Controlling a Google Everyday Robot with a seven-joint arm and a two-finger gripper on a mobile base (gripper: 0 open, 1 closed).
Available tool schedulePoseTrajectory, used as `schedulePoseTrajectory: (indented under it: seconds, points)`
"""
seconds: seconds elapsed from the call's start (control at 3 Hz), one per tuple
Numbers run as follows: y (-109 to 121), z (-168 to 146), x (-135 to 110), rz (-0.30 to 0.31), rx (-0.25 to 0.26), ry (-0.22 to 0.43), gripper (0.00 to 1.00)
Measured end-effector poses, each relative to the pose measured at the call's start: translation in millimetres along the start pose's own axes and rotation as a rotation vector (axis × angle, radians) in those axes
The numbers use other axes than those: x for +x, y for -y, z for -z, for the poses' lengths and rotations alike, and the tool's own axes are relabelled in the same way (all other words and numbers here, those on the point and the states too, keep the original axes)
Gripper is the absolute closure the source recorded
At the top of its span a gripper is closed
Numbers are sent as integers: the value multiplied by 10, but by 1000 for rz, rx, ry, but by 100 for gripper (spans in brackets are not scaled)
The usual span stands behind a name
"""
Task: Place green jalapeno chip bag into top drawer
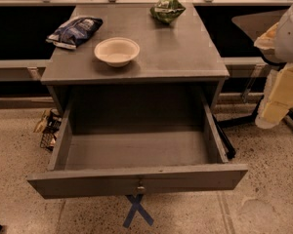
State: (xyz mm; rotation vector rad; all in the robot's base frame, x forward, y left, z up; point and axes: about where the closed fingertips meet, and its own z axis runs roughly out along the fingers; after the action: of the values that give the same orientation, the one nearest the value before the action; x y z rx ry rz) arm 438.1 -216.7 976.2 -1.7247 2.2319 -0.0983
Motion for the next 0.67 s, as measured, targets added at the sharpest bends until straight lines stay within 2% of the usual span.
schedulePoseTrajectory:
  seconds: [0.33,0.67]
  points:
    - [0,0,0,0,0,0,0]
    - [170,-7,-9,-71,58,69,0]
